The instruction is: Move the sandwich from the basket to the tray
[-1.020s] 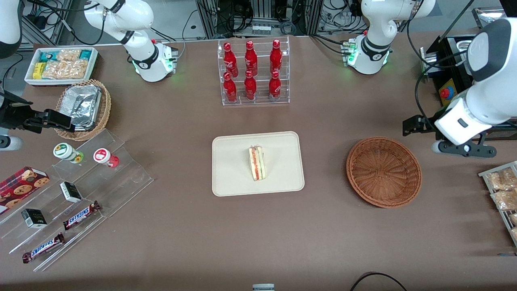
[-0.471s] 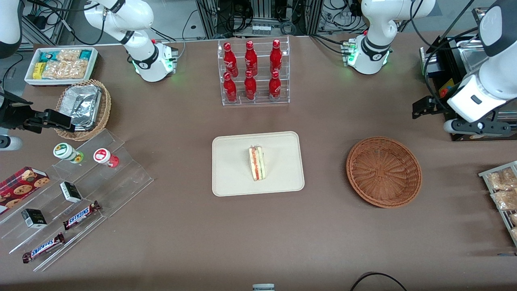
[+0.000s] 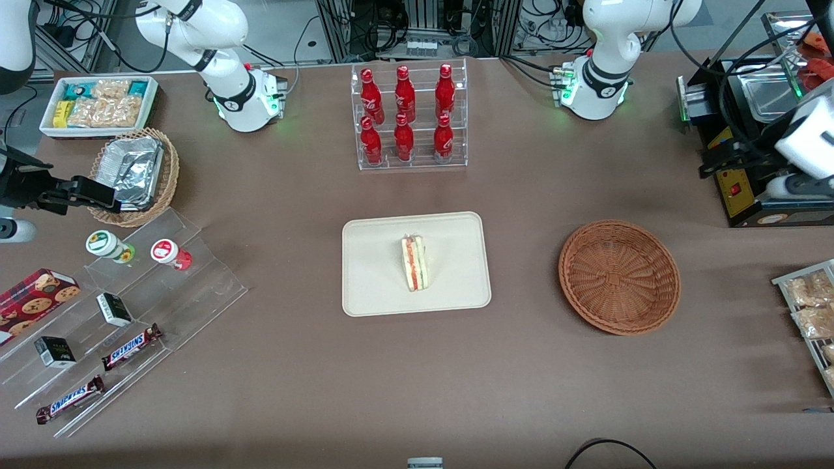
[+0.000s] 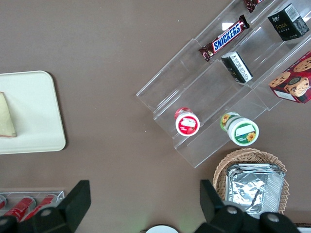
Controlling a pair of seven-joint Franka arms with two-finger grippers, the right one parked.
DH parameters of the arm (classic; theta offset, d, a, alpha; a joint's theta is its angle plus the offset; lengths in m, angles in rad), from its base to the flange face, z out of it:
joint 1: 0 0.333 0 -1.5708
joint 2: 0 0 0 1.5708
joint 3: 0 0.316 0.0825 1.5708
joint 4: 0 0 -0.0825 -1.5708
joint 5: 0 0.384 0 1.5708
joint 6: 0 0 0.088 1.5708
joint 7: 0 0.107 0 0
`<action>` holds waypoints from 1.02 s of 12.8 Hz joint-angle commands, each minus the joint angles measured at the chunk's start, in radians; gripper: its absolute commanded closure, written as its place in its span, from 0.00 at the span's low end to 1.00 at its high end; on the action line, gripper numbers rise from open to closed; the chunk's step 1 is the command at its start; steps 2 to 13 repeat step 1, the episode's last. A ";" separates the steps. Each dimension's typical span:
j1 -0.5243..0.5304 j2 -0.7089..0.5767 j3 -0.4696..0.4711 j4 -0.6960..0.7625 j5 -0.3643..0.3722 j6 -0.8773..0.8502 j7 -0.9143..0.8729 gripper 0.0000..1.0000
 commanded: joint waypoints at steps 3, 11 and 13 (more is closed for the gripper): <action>0.027 0.004 -0.007 0.037 0.009 -0.038 0.053 0.00; 0.027 0.004 -0.007 0.037 0.009 -0.038 0.053 0.00; 0.027 0.004 -0.007 0.037 0.009 -0.038 0.053 0.00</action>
